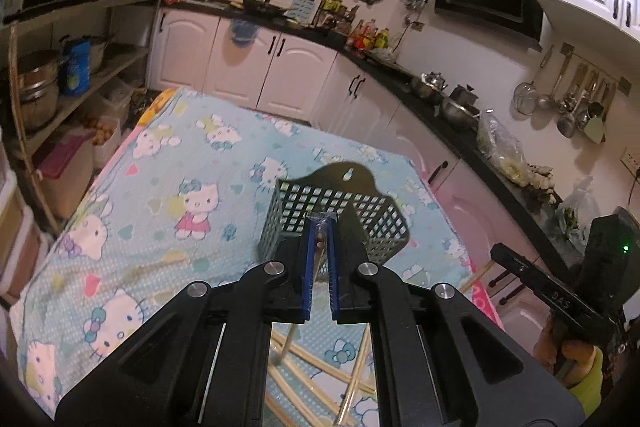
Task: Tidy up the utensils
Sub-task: 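Lift the left gripper's chopstick over the green caddy while the right gripper carries its chopstick there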
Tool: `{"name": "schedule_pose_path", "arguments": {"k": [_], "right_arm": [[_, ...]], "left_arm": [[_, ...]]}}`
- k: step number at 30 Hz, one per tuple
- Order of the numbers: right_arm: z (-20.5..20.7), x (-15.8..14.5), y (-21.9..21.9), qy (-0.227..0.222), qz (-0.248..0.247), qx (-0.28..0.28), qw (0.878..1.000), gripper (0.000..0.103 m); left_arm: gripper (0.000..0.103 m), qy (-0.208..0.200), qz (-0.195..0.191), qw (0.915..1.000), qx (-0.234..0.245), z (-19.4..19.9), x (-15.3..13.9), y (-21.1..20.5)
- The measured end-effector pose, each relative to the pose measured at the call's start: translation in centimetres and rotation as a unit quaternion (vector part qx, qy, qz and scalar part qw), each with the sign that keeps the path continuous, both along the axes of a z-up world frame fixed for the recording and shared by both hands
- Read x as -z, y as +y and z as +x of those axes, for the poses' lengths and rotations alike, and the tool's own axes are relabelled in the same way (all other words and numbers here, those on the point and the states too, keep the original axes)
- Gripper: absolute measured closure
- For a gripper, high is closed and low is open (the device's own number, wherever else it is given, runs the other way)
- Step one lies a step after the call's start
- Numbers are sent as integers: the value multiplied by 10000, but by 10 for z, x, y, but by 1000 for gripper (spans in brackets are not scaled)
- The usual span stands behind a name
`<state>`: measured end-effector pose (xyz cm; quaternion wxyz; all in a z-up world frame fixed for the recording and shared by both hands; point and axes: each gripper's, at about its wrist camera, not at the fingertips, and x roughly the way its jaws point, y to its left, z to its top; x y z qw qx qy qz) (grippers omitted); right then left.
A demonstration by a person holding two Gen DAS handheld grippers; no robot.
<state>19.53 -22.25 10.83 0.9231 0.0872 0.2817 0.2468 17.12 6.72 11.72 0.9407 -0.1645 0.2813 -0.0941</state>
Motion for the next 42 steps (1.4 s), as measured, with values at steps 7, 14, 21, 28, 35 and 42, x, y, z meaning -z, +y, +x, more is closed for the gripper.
{"name": "schedule_pose_path", "arguments": {"k": [7, 14, 21, 28, 35, 42], "right_arm": [[3, -32, 2, -371, -21, 11, 9993, 93], [15, -71, 6, -739, 40, 86, 9972, 93], [37, -98, 13, -893, 64, 187, 9958, 93], [59, -107, 15, -960, 89, 347, 9947, 93], [81, -100, 21, -895, -35, 448, 9950, 93], [100, -84, 27, -804, -157, 523, 9953, 93]], "left_arm": [[102, -278, 4, 9996, 72, 5, -32, 0], [102, -697, 126, 9975, 62, 16, -73, -1], [102, -888, 278, 9957, 41, 34, -94, -7], [102, -943, 380, 9948, 75, 55, -101, -15], [102, -772, 439, 9959, 156, 79, -89, -21], [102, -598, 479, 9970, 122, 98, -67, -23]]}}
